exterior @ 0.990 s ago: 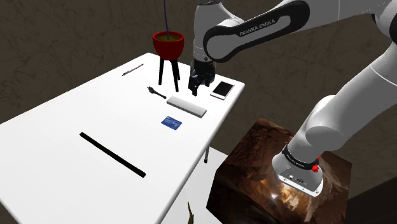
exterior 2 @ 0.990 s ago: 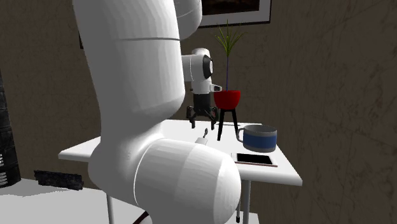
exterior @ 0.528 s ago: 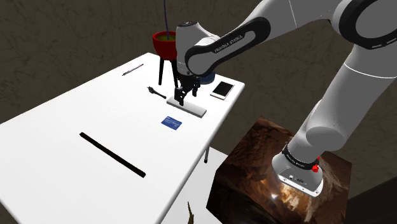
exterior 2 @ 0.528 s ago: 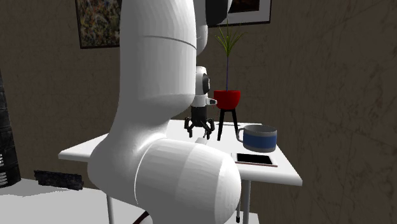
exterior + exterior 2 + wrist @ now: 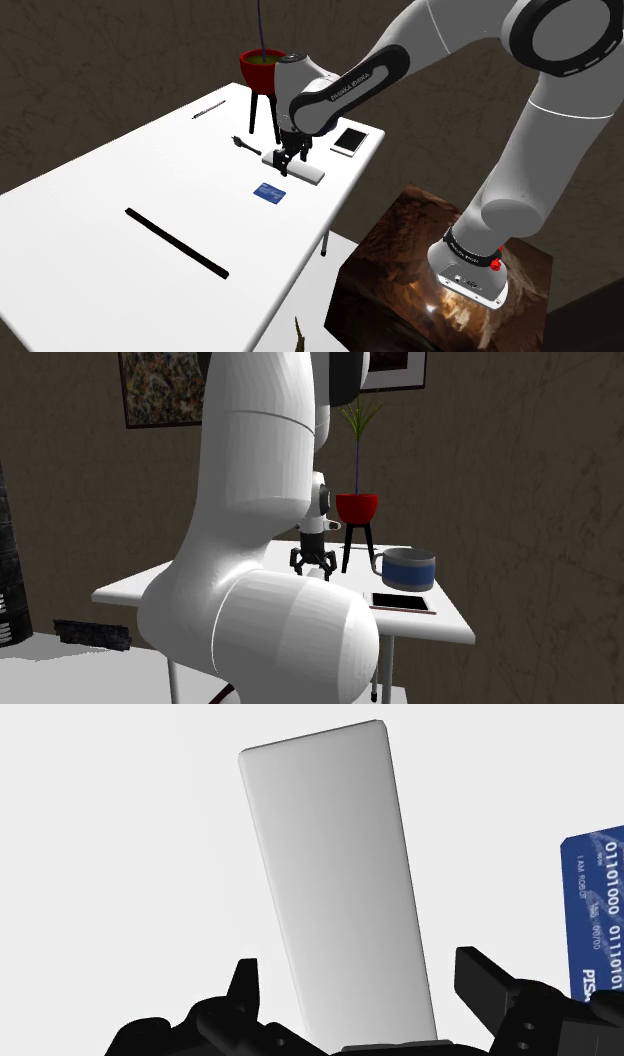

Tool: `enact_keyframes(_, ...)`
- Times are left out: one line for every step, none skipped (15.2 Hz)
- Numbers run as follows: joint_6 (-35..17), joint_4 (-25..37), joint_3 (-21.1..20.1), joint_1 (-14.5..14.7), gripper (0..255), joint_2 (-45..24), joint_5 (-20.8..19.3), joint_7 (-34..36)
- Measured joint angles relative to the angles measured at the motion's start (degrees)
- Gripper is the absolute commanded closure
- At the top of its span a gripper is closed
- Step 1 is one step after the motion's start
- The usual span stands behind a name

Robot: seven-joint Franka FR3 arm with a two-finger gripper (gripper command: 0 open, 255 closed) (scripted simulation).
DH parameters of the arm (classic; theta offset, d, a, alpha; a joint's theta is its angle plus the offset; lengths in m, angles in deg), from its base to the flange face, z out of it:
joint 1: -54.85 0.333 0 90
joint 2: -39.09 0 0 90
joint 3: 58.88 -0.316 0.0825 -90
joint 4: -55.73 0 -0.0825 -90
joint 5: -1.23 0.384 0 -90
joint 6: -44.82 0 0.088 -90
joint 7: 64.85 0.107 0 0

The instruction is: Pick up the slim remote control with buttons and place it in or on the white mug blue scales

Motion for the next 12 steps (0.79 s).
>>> enact_keyframes(-0.13, -0.06, 0.00, 0.02, 0, -0.07, -0.03, 0.05)
enact_keyframes(-0.20, -0.10, 0.00, 0.02, 0, -0.09, -0.05, 0.07)
enact_keyframes(-0.25, -0.12, 0.00, 0.03, 0, -0.11, -0.06, 0.08)
enact_keyframes(-0.27, -0.13, 0.00, 0.03, 0, -0.13, -0.07, 0.09)
enact_keyframes(-0.29, -0.14, 0.00, 0.03, 0, -0.13, -0.07, 0.09)
enact_keyframes(-0.29, -0.14, 0.00, 0.03, 0, -0.13, -0.07, 0.09)
enact_keyframes(-0.29, -0.14, 0.00, 0.03, 255, -0.13, -0.07, 0.09)
enact_keyframes(-0.28, -0.12, 0.01, 0.02, 255, -0.09, -0.08, 0.09)
enact_keyframes(-0.29, -0.13, 0.01, 0.02, 255, -0.09, -0.08, 0.09)
enact_keyframes(-0.29, -0.13, 0.00, 0.03, 255, -0.08, -0.08, 0.09)
enact_keyframes(-0.29, -0.12, 0.00, 0.03, 255, -0.08, -0.08, 0.08)
enact_keyframes(-0.30, -0.13, -0.01, 0.03, 255, -0.07, -0.08, 0.07)
